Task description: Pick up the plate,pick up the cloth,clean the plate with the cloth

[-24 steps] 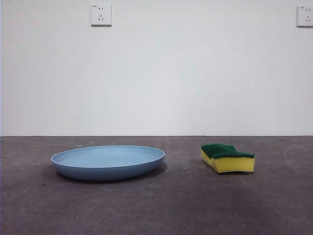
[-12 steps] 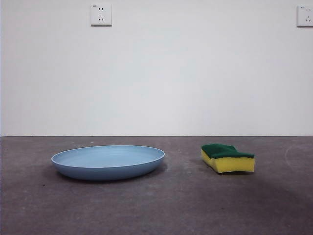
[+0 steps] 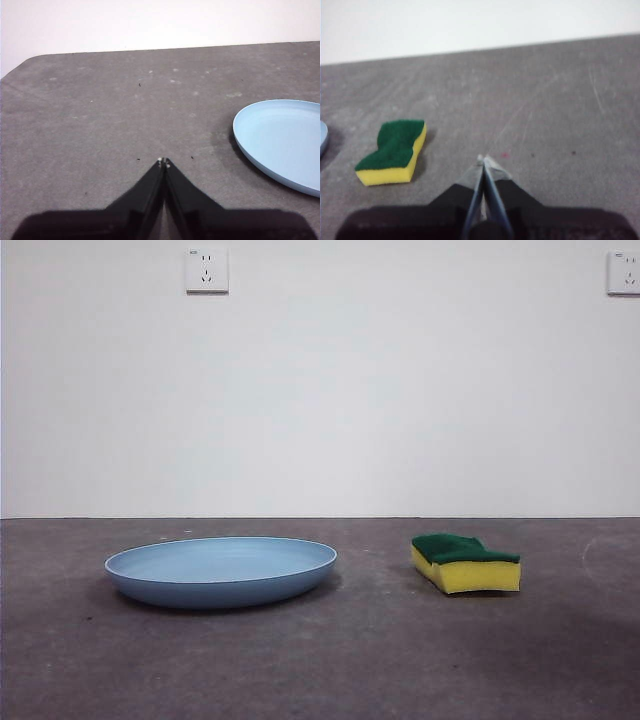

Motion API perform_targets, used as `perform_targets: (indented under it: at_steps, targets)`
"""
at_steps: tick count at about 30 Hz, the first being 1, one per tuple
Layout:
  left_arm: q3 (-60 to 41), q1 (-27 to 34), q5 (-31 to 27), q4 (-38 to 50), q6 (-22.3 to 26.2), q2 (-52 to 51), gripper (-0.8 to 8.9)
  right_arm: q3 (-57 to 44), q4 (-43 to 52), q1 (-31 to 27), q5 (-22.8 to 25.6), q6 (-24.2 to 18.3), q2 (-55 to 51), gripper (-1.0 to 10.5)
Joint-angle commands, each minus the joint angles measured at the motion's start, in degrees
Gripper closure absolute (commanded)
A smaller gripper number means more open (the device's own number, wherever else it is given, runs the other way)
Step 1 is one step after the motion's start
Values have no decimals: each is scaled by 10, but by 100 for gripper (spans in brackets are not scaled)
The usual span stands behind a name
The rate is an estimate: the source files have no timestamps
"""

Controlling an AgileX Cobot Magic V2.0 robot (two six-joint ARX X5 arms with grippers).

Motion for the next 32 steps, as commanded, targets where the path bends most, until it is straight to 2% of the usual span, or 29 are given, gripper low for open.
perform_targets:
  at_steps: [1, 5, 7, 32]
  targets:
    - [-8, 2, -2, 3, -4, -1, 816, -6, -3, 0, -1, 10, -2, 946]
    - [-8, 2, -2, 3, -4, -1, 816, -6, -3, 0, -18, 12, -2, 946]
    - [-8, 2, -2, 3, -4, -1, 816, -6, -3, 0, -30, 31, -2, 946]
    - [-8, 2, -2, 3, -4, -1, 816, -5, -3, 0, -26, 34, 0, 946]
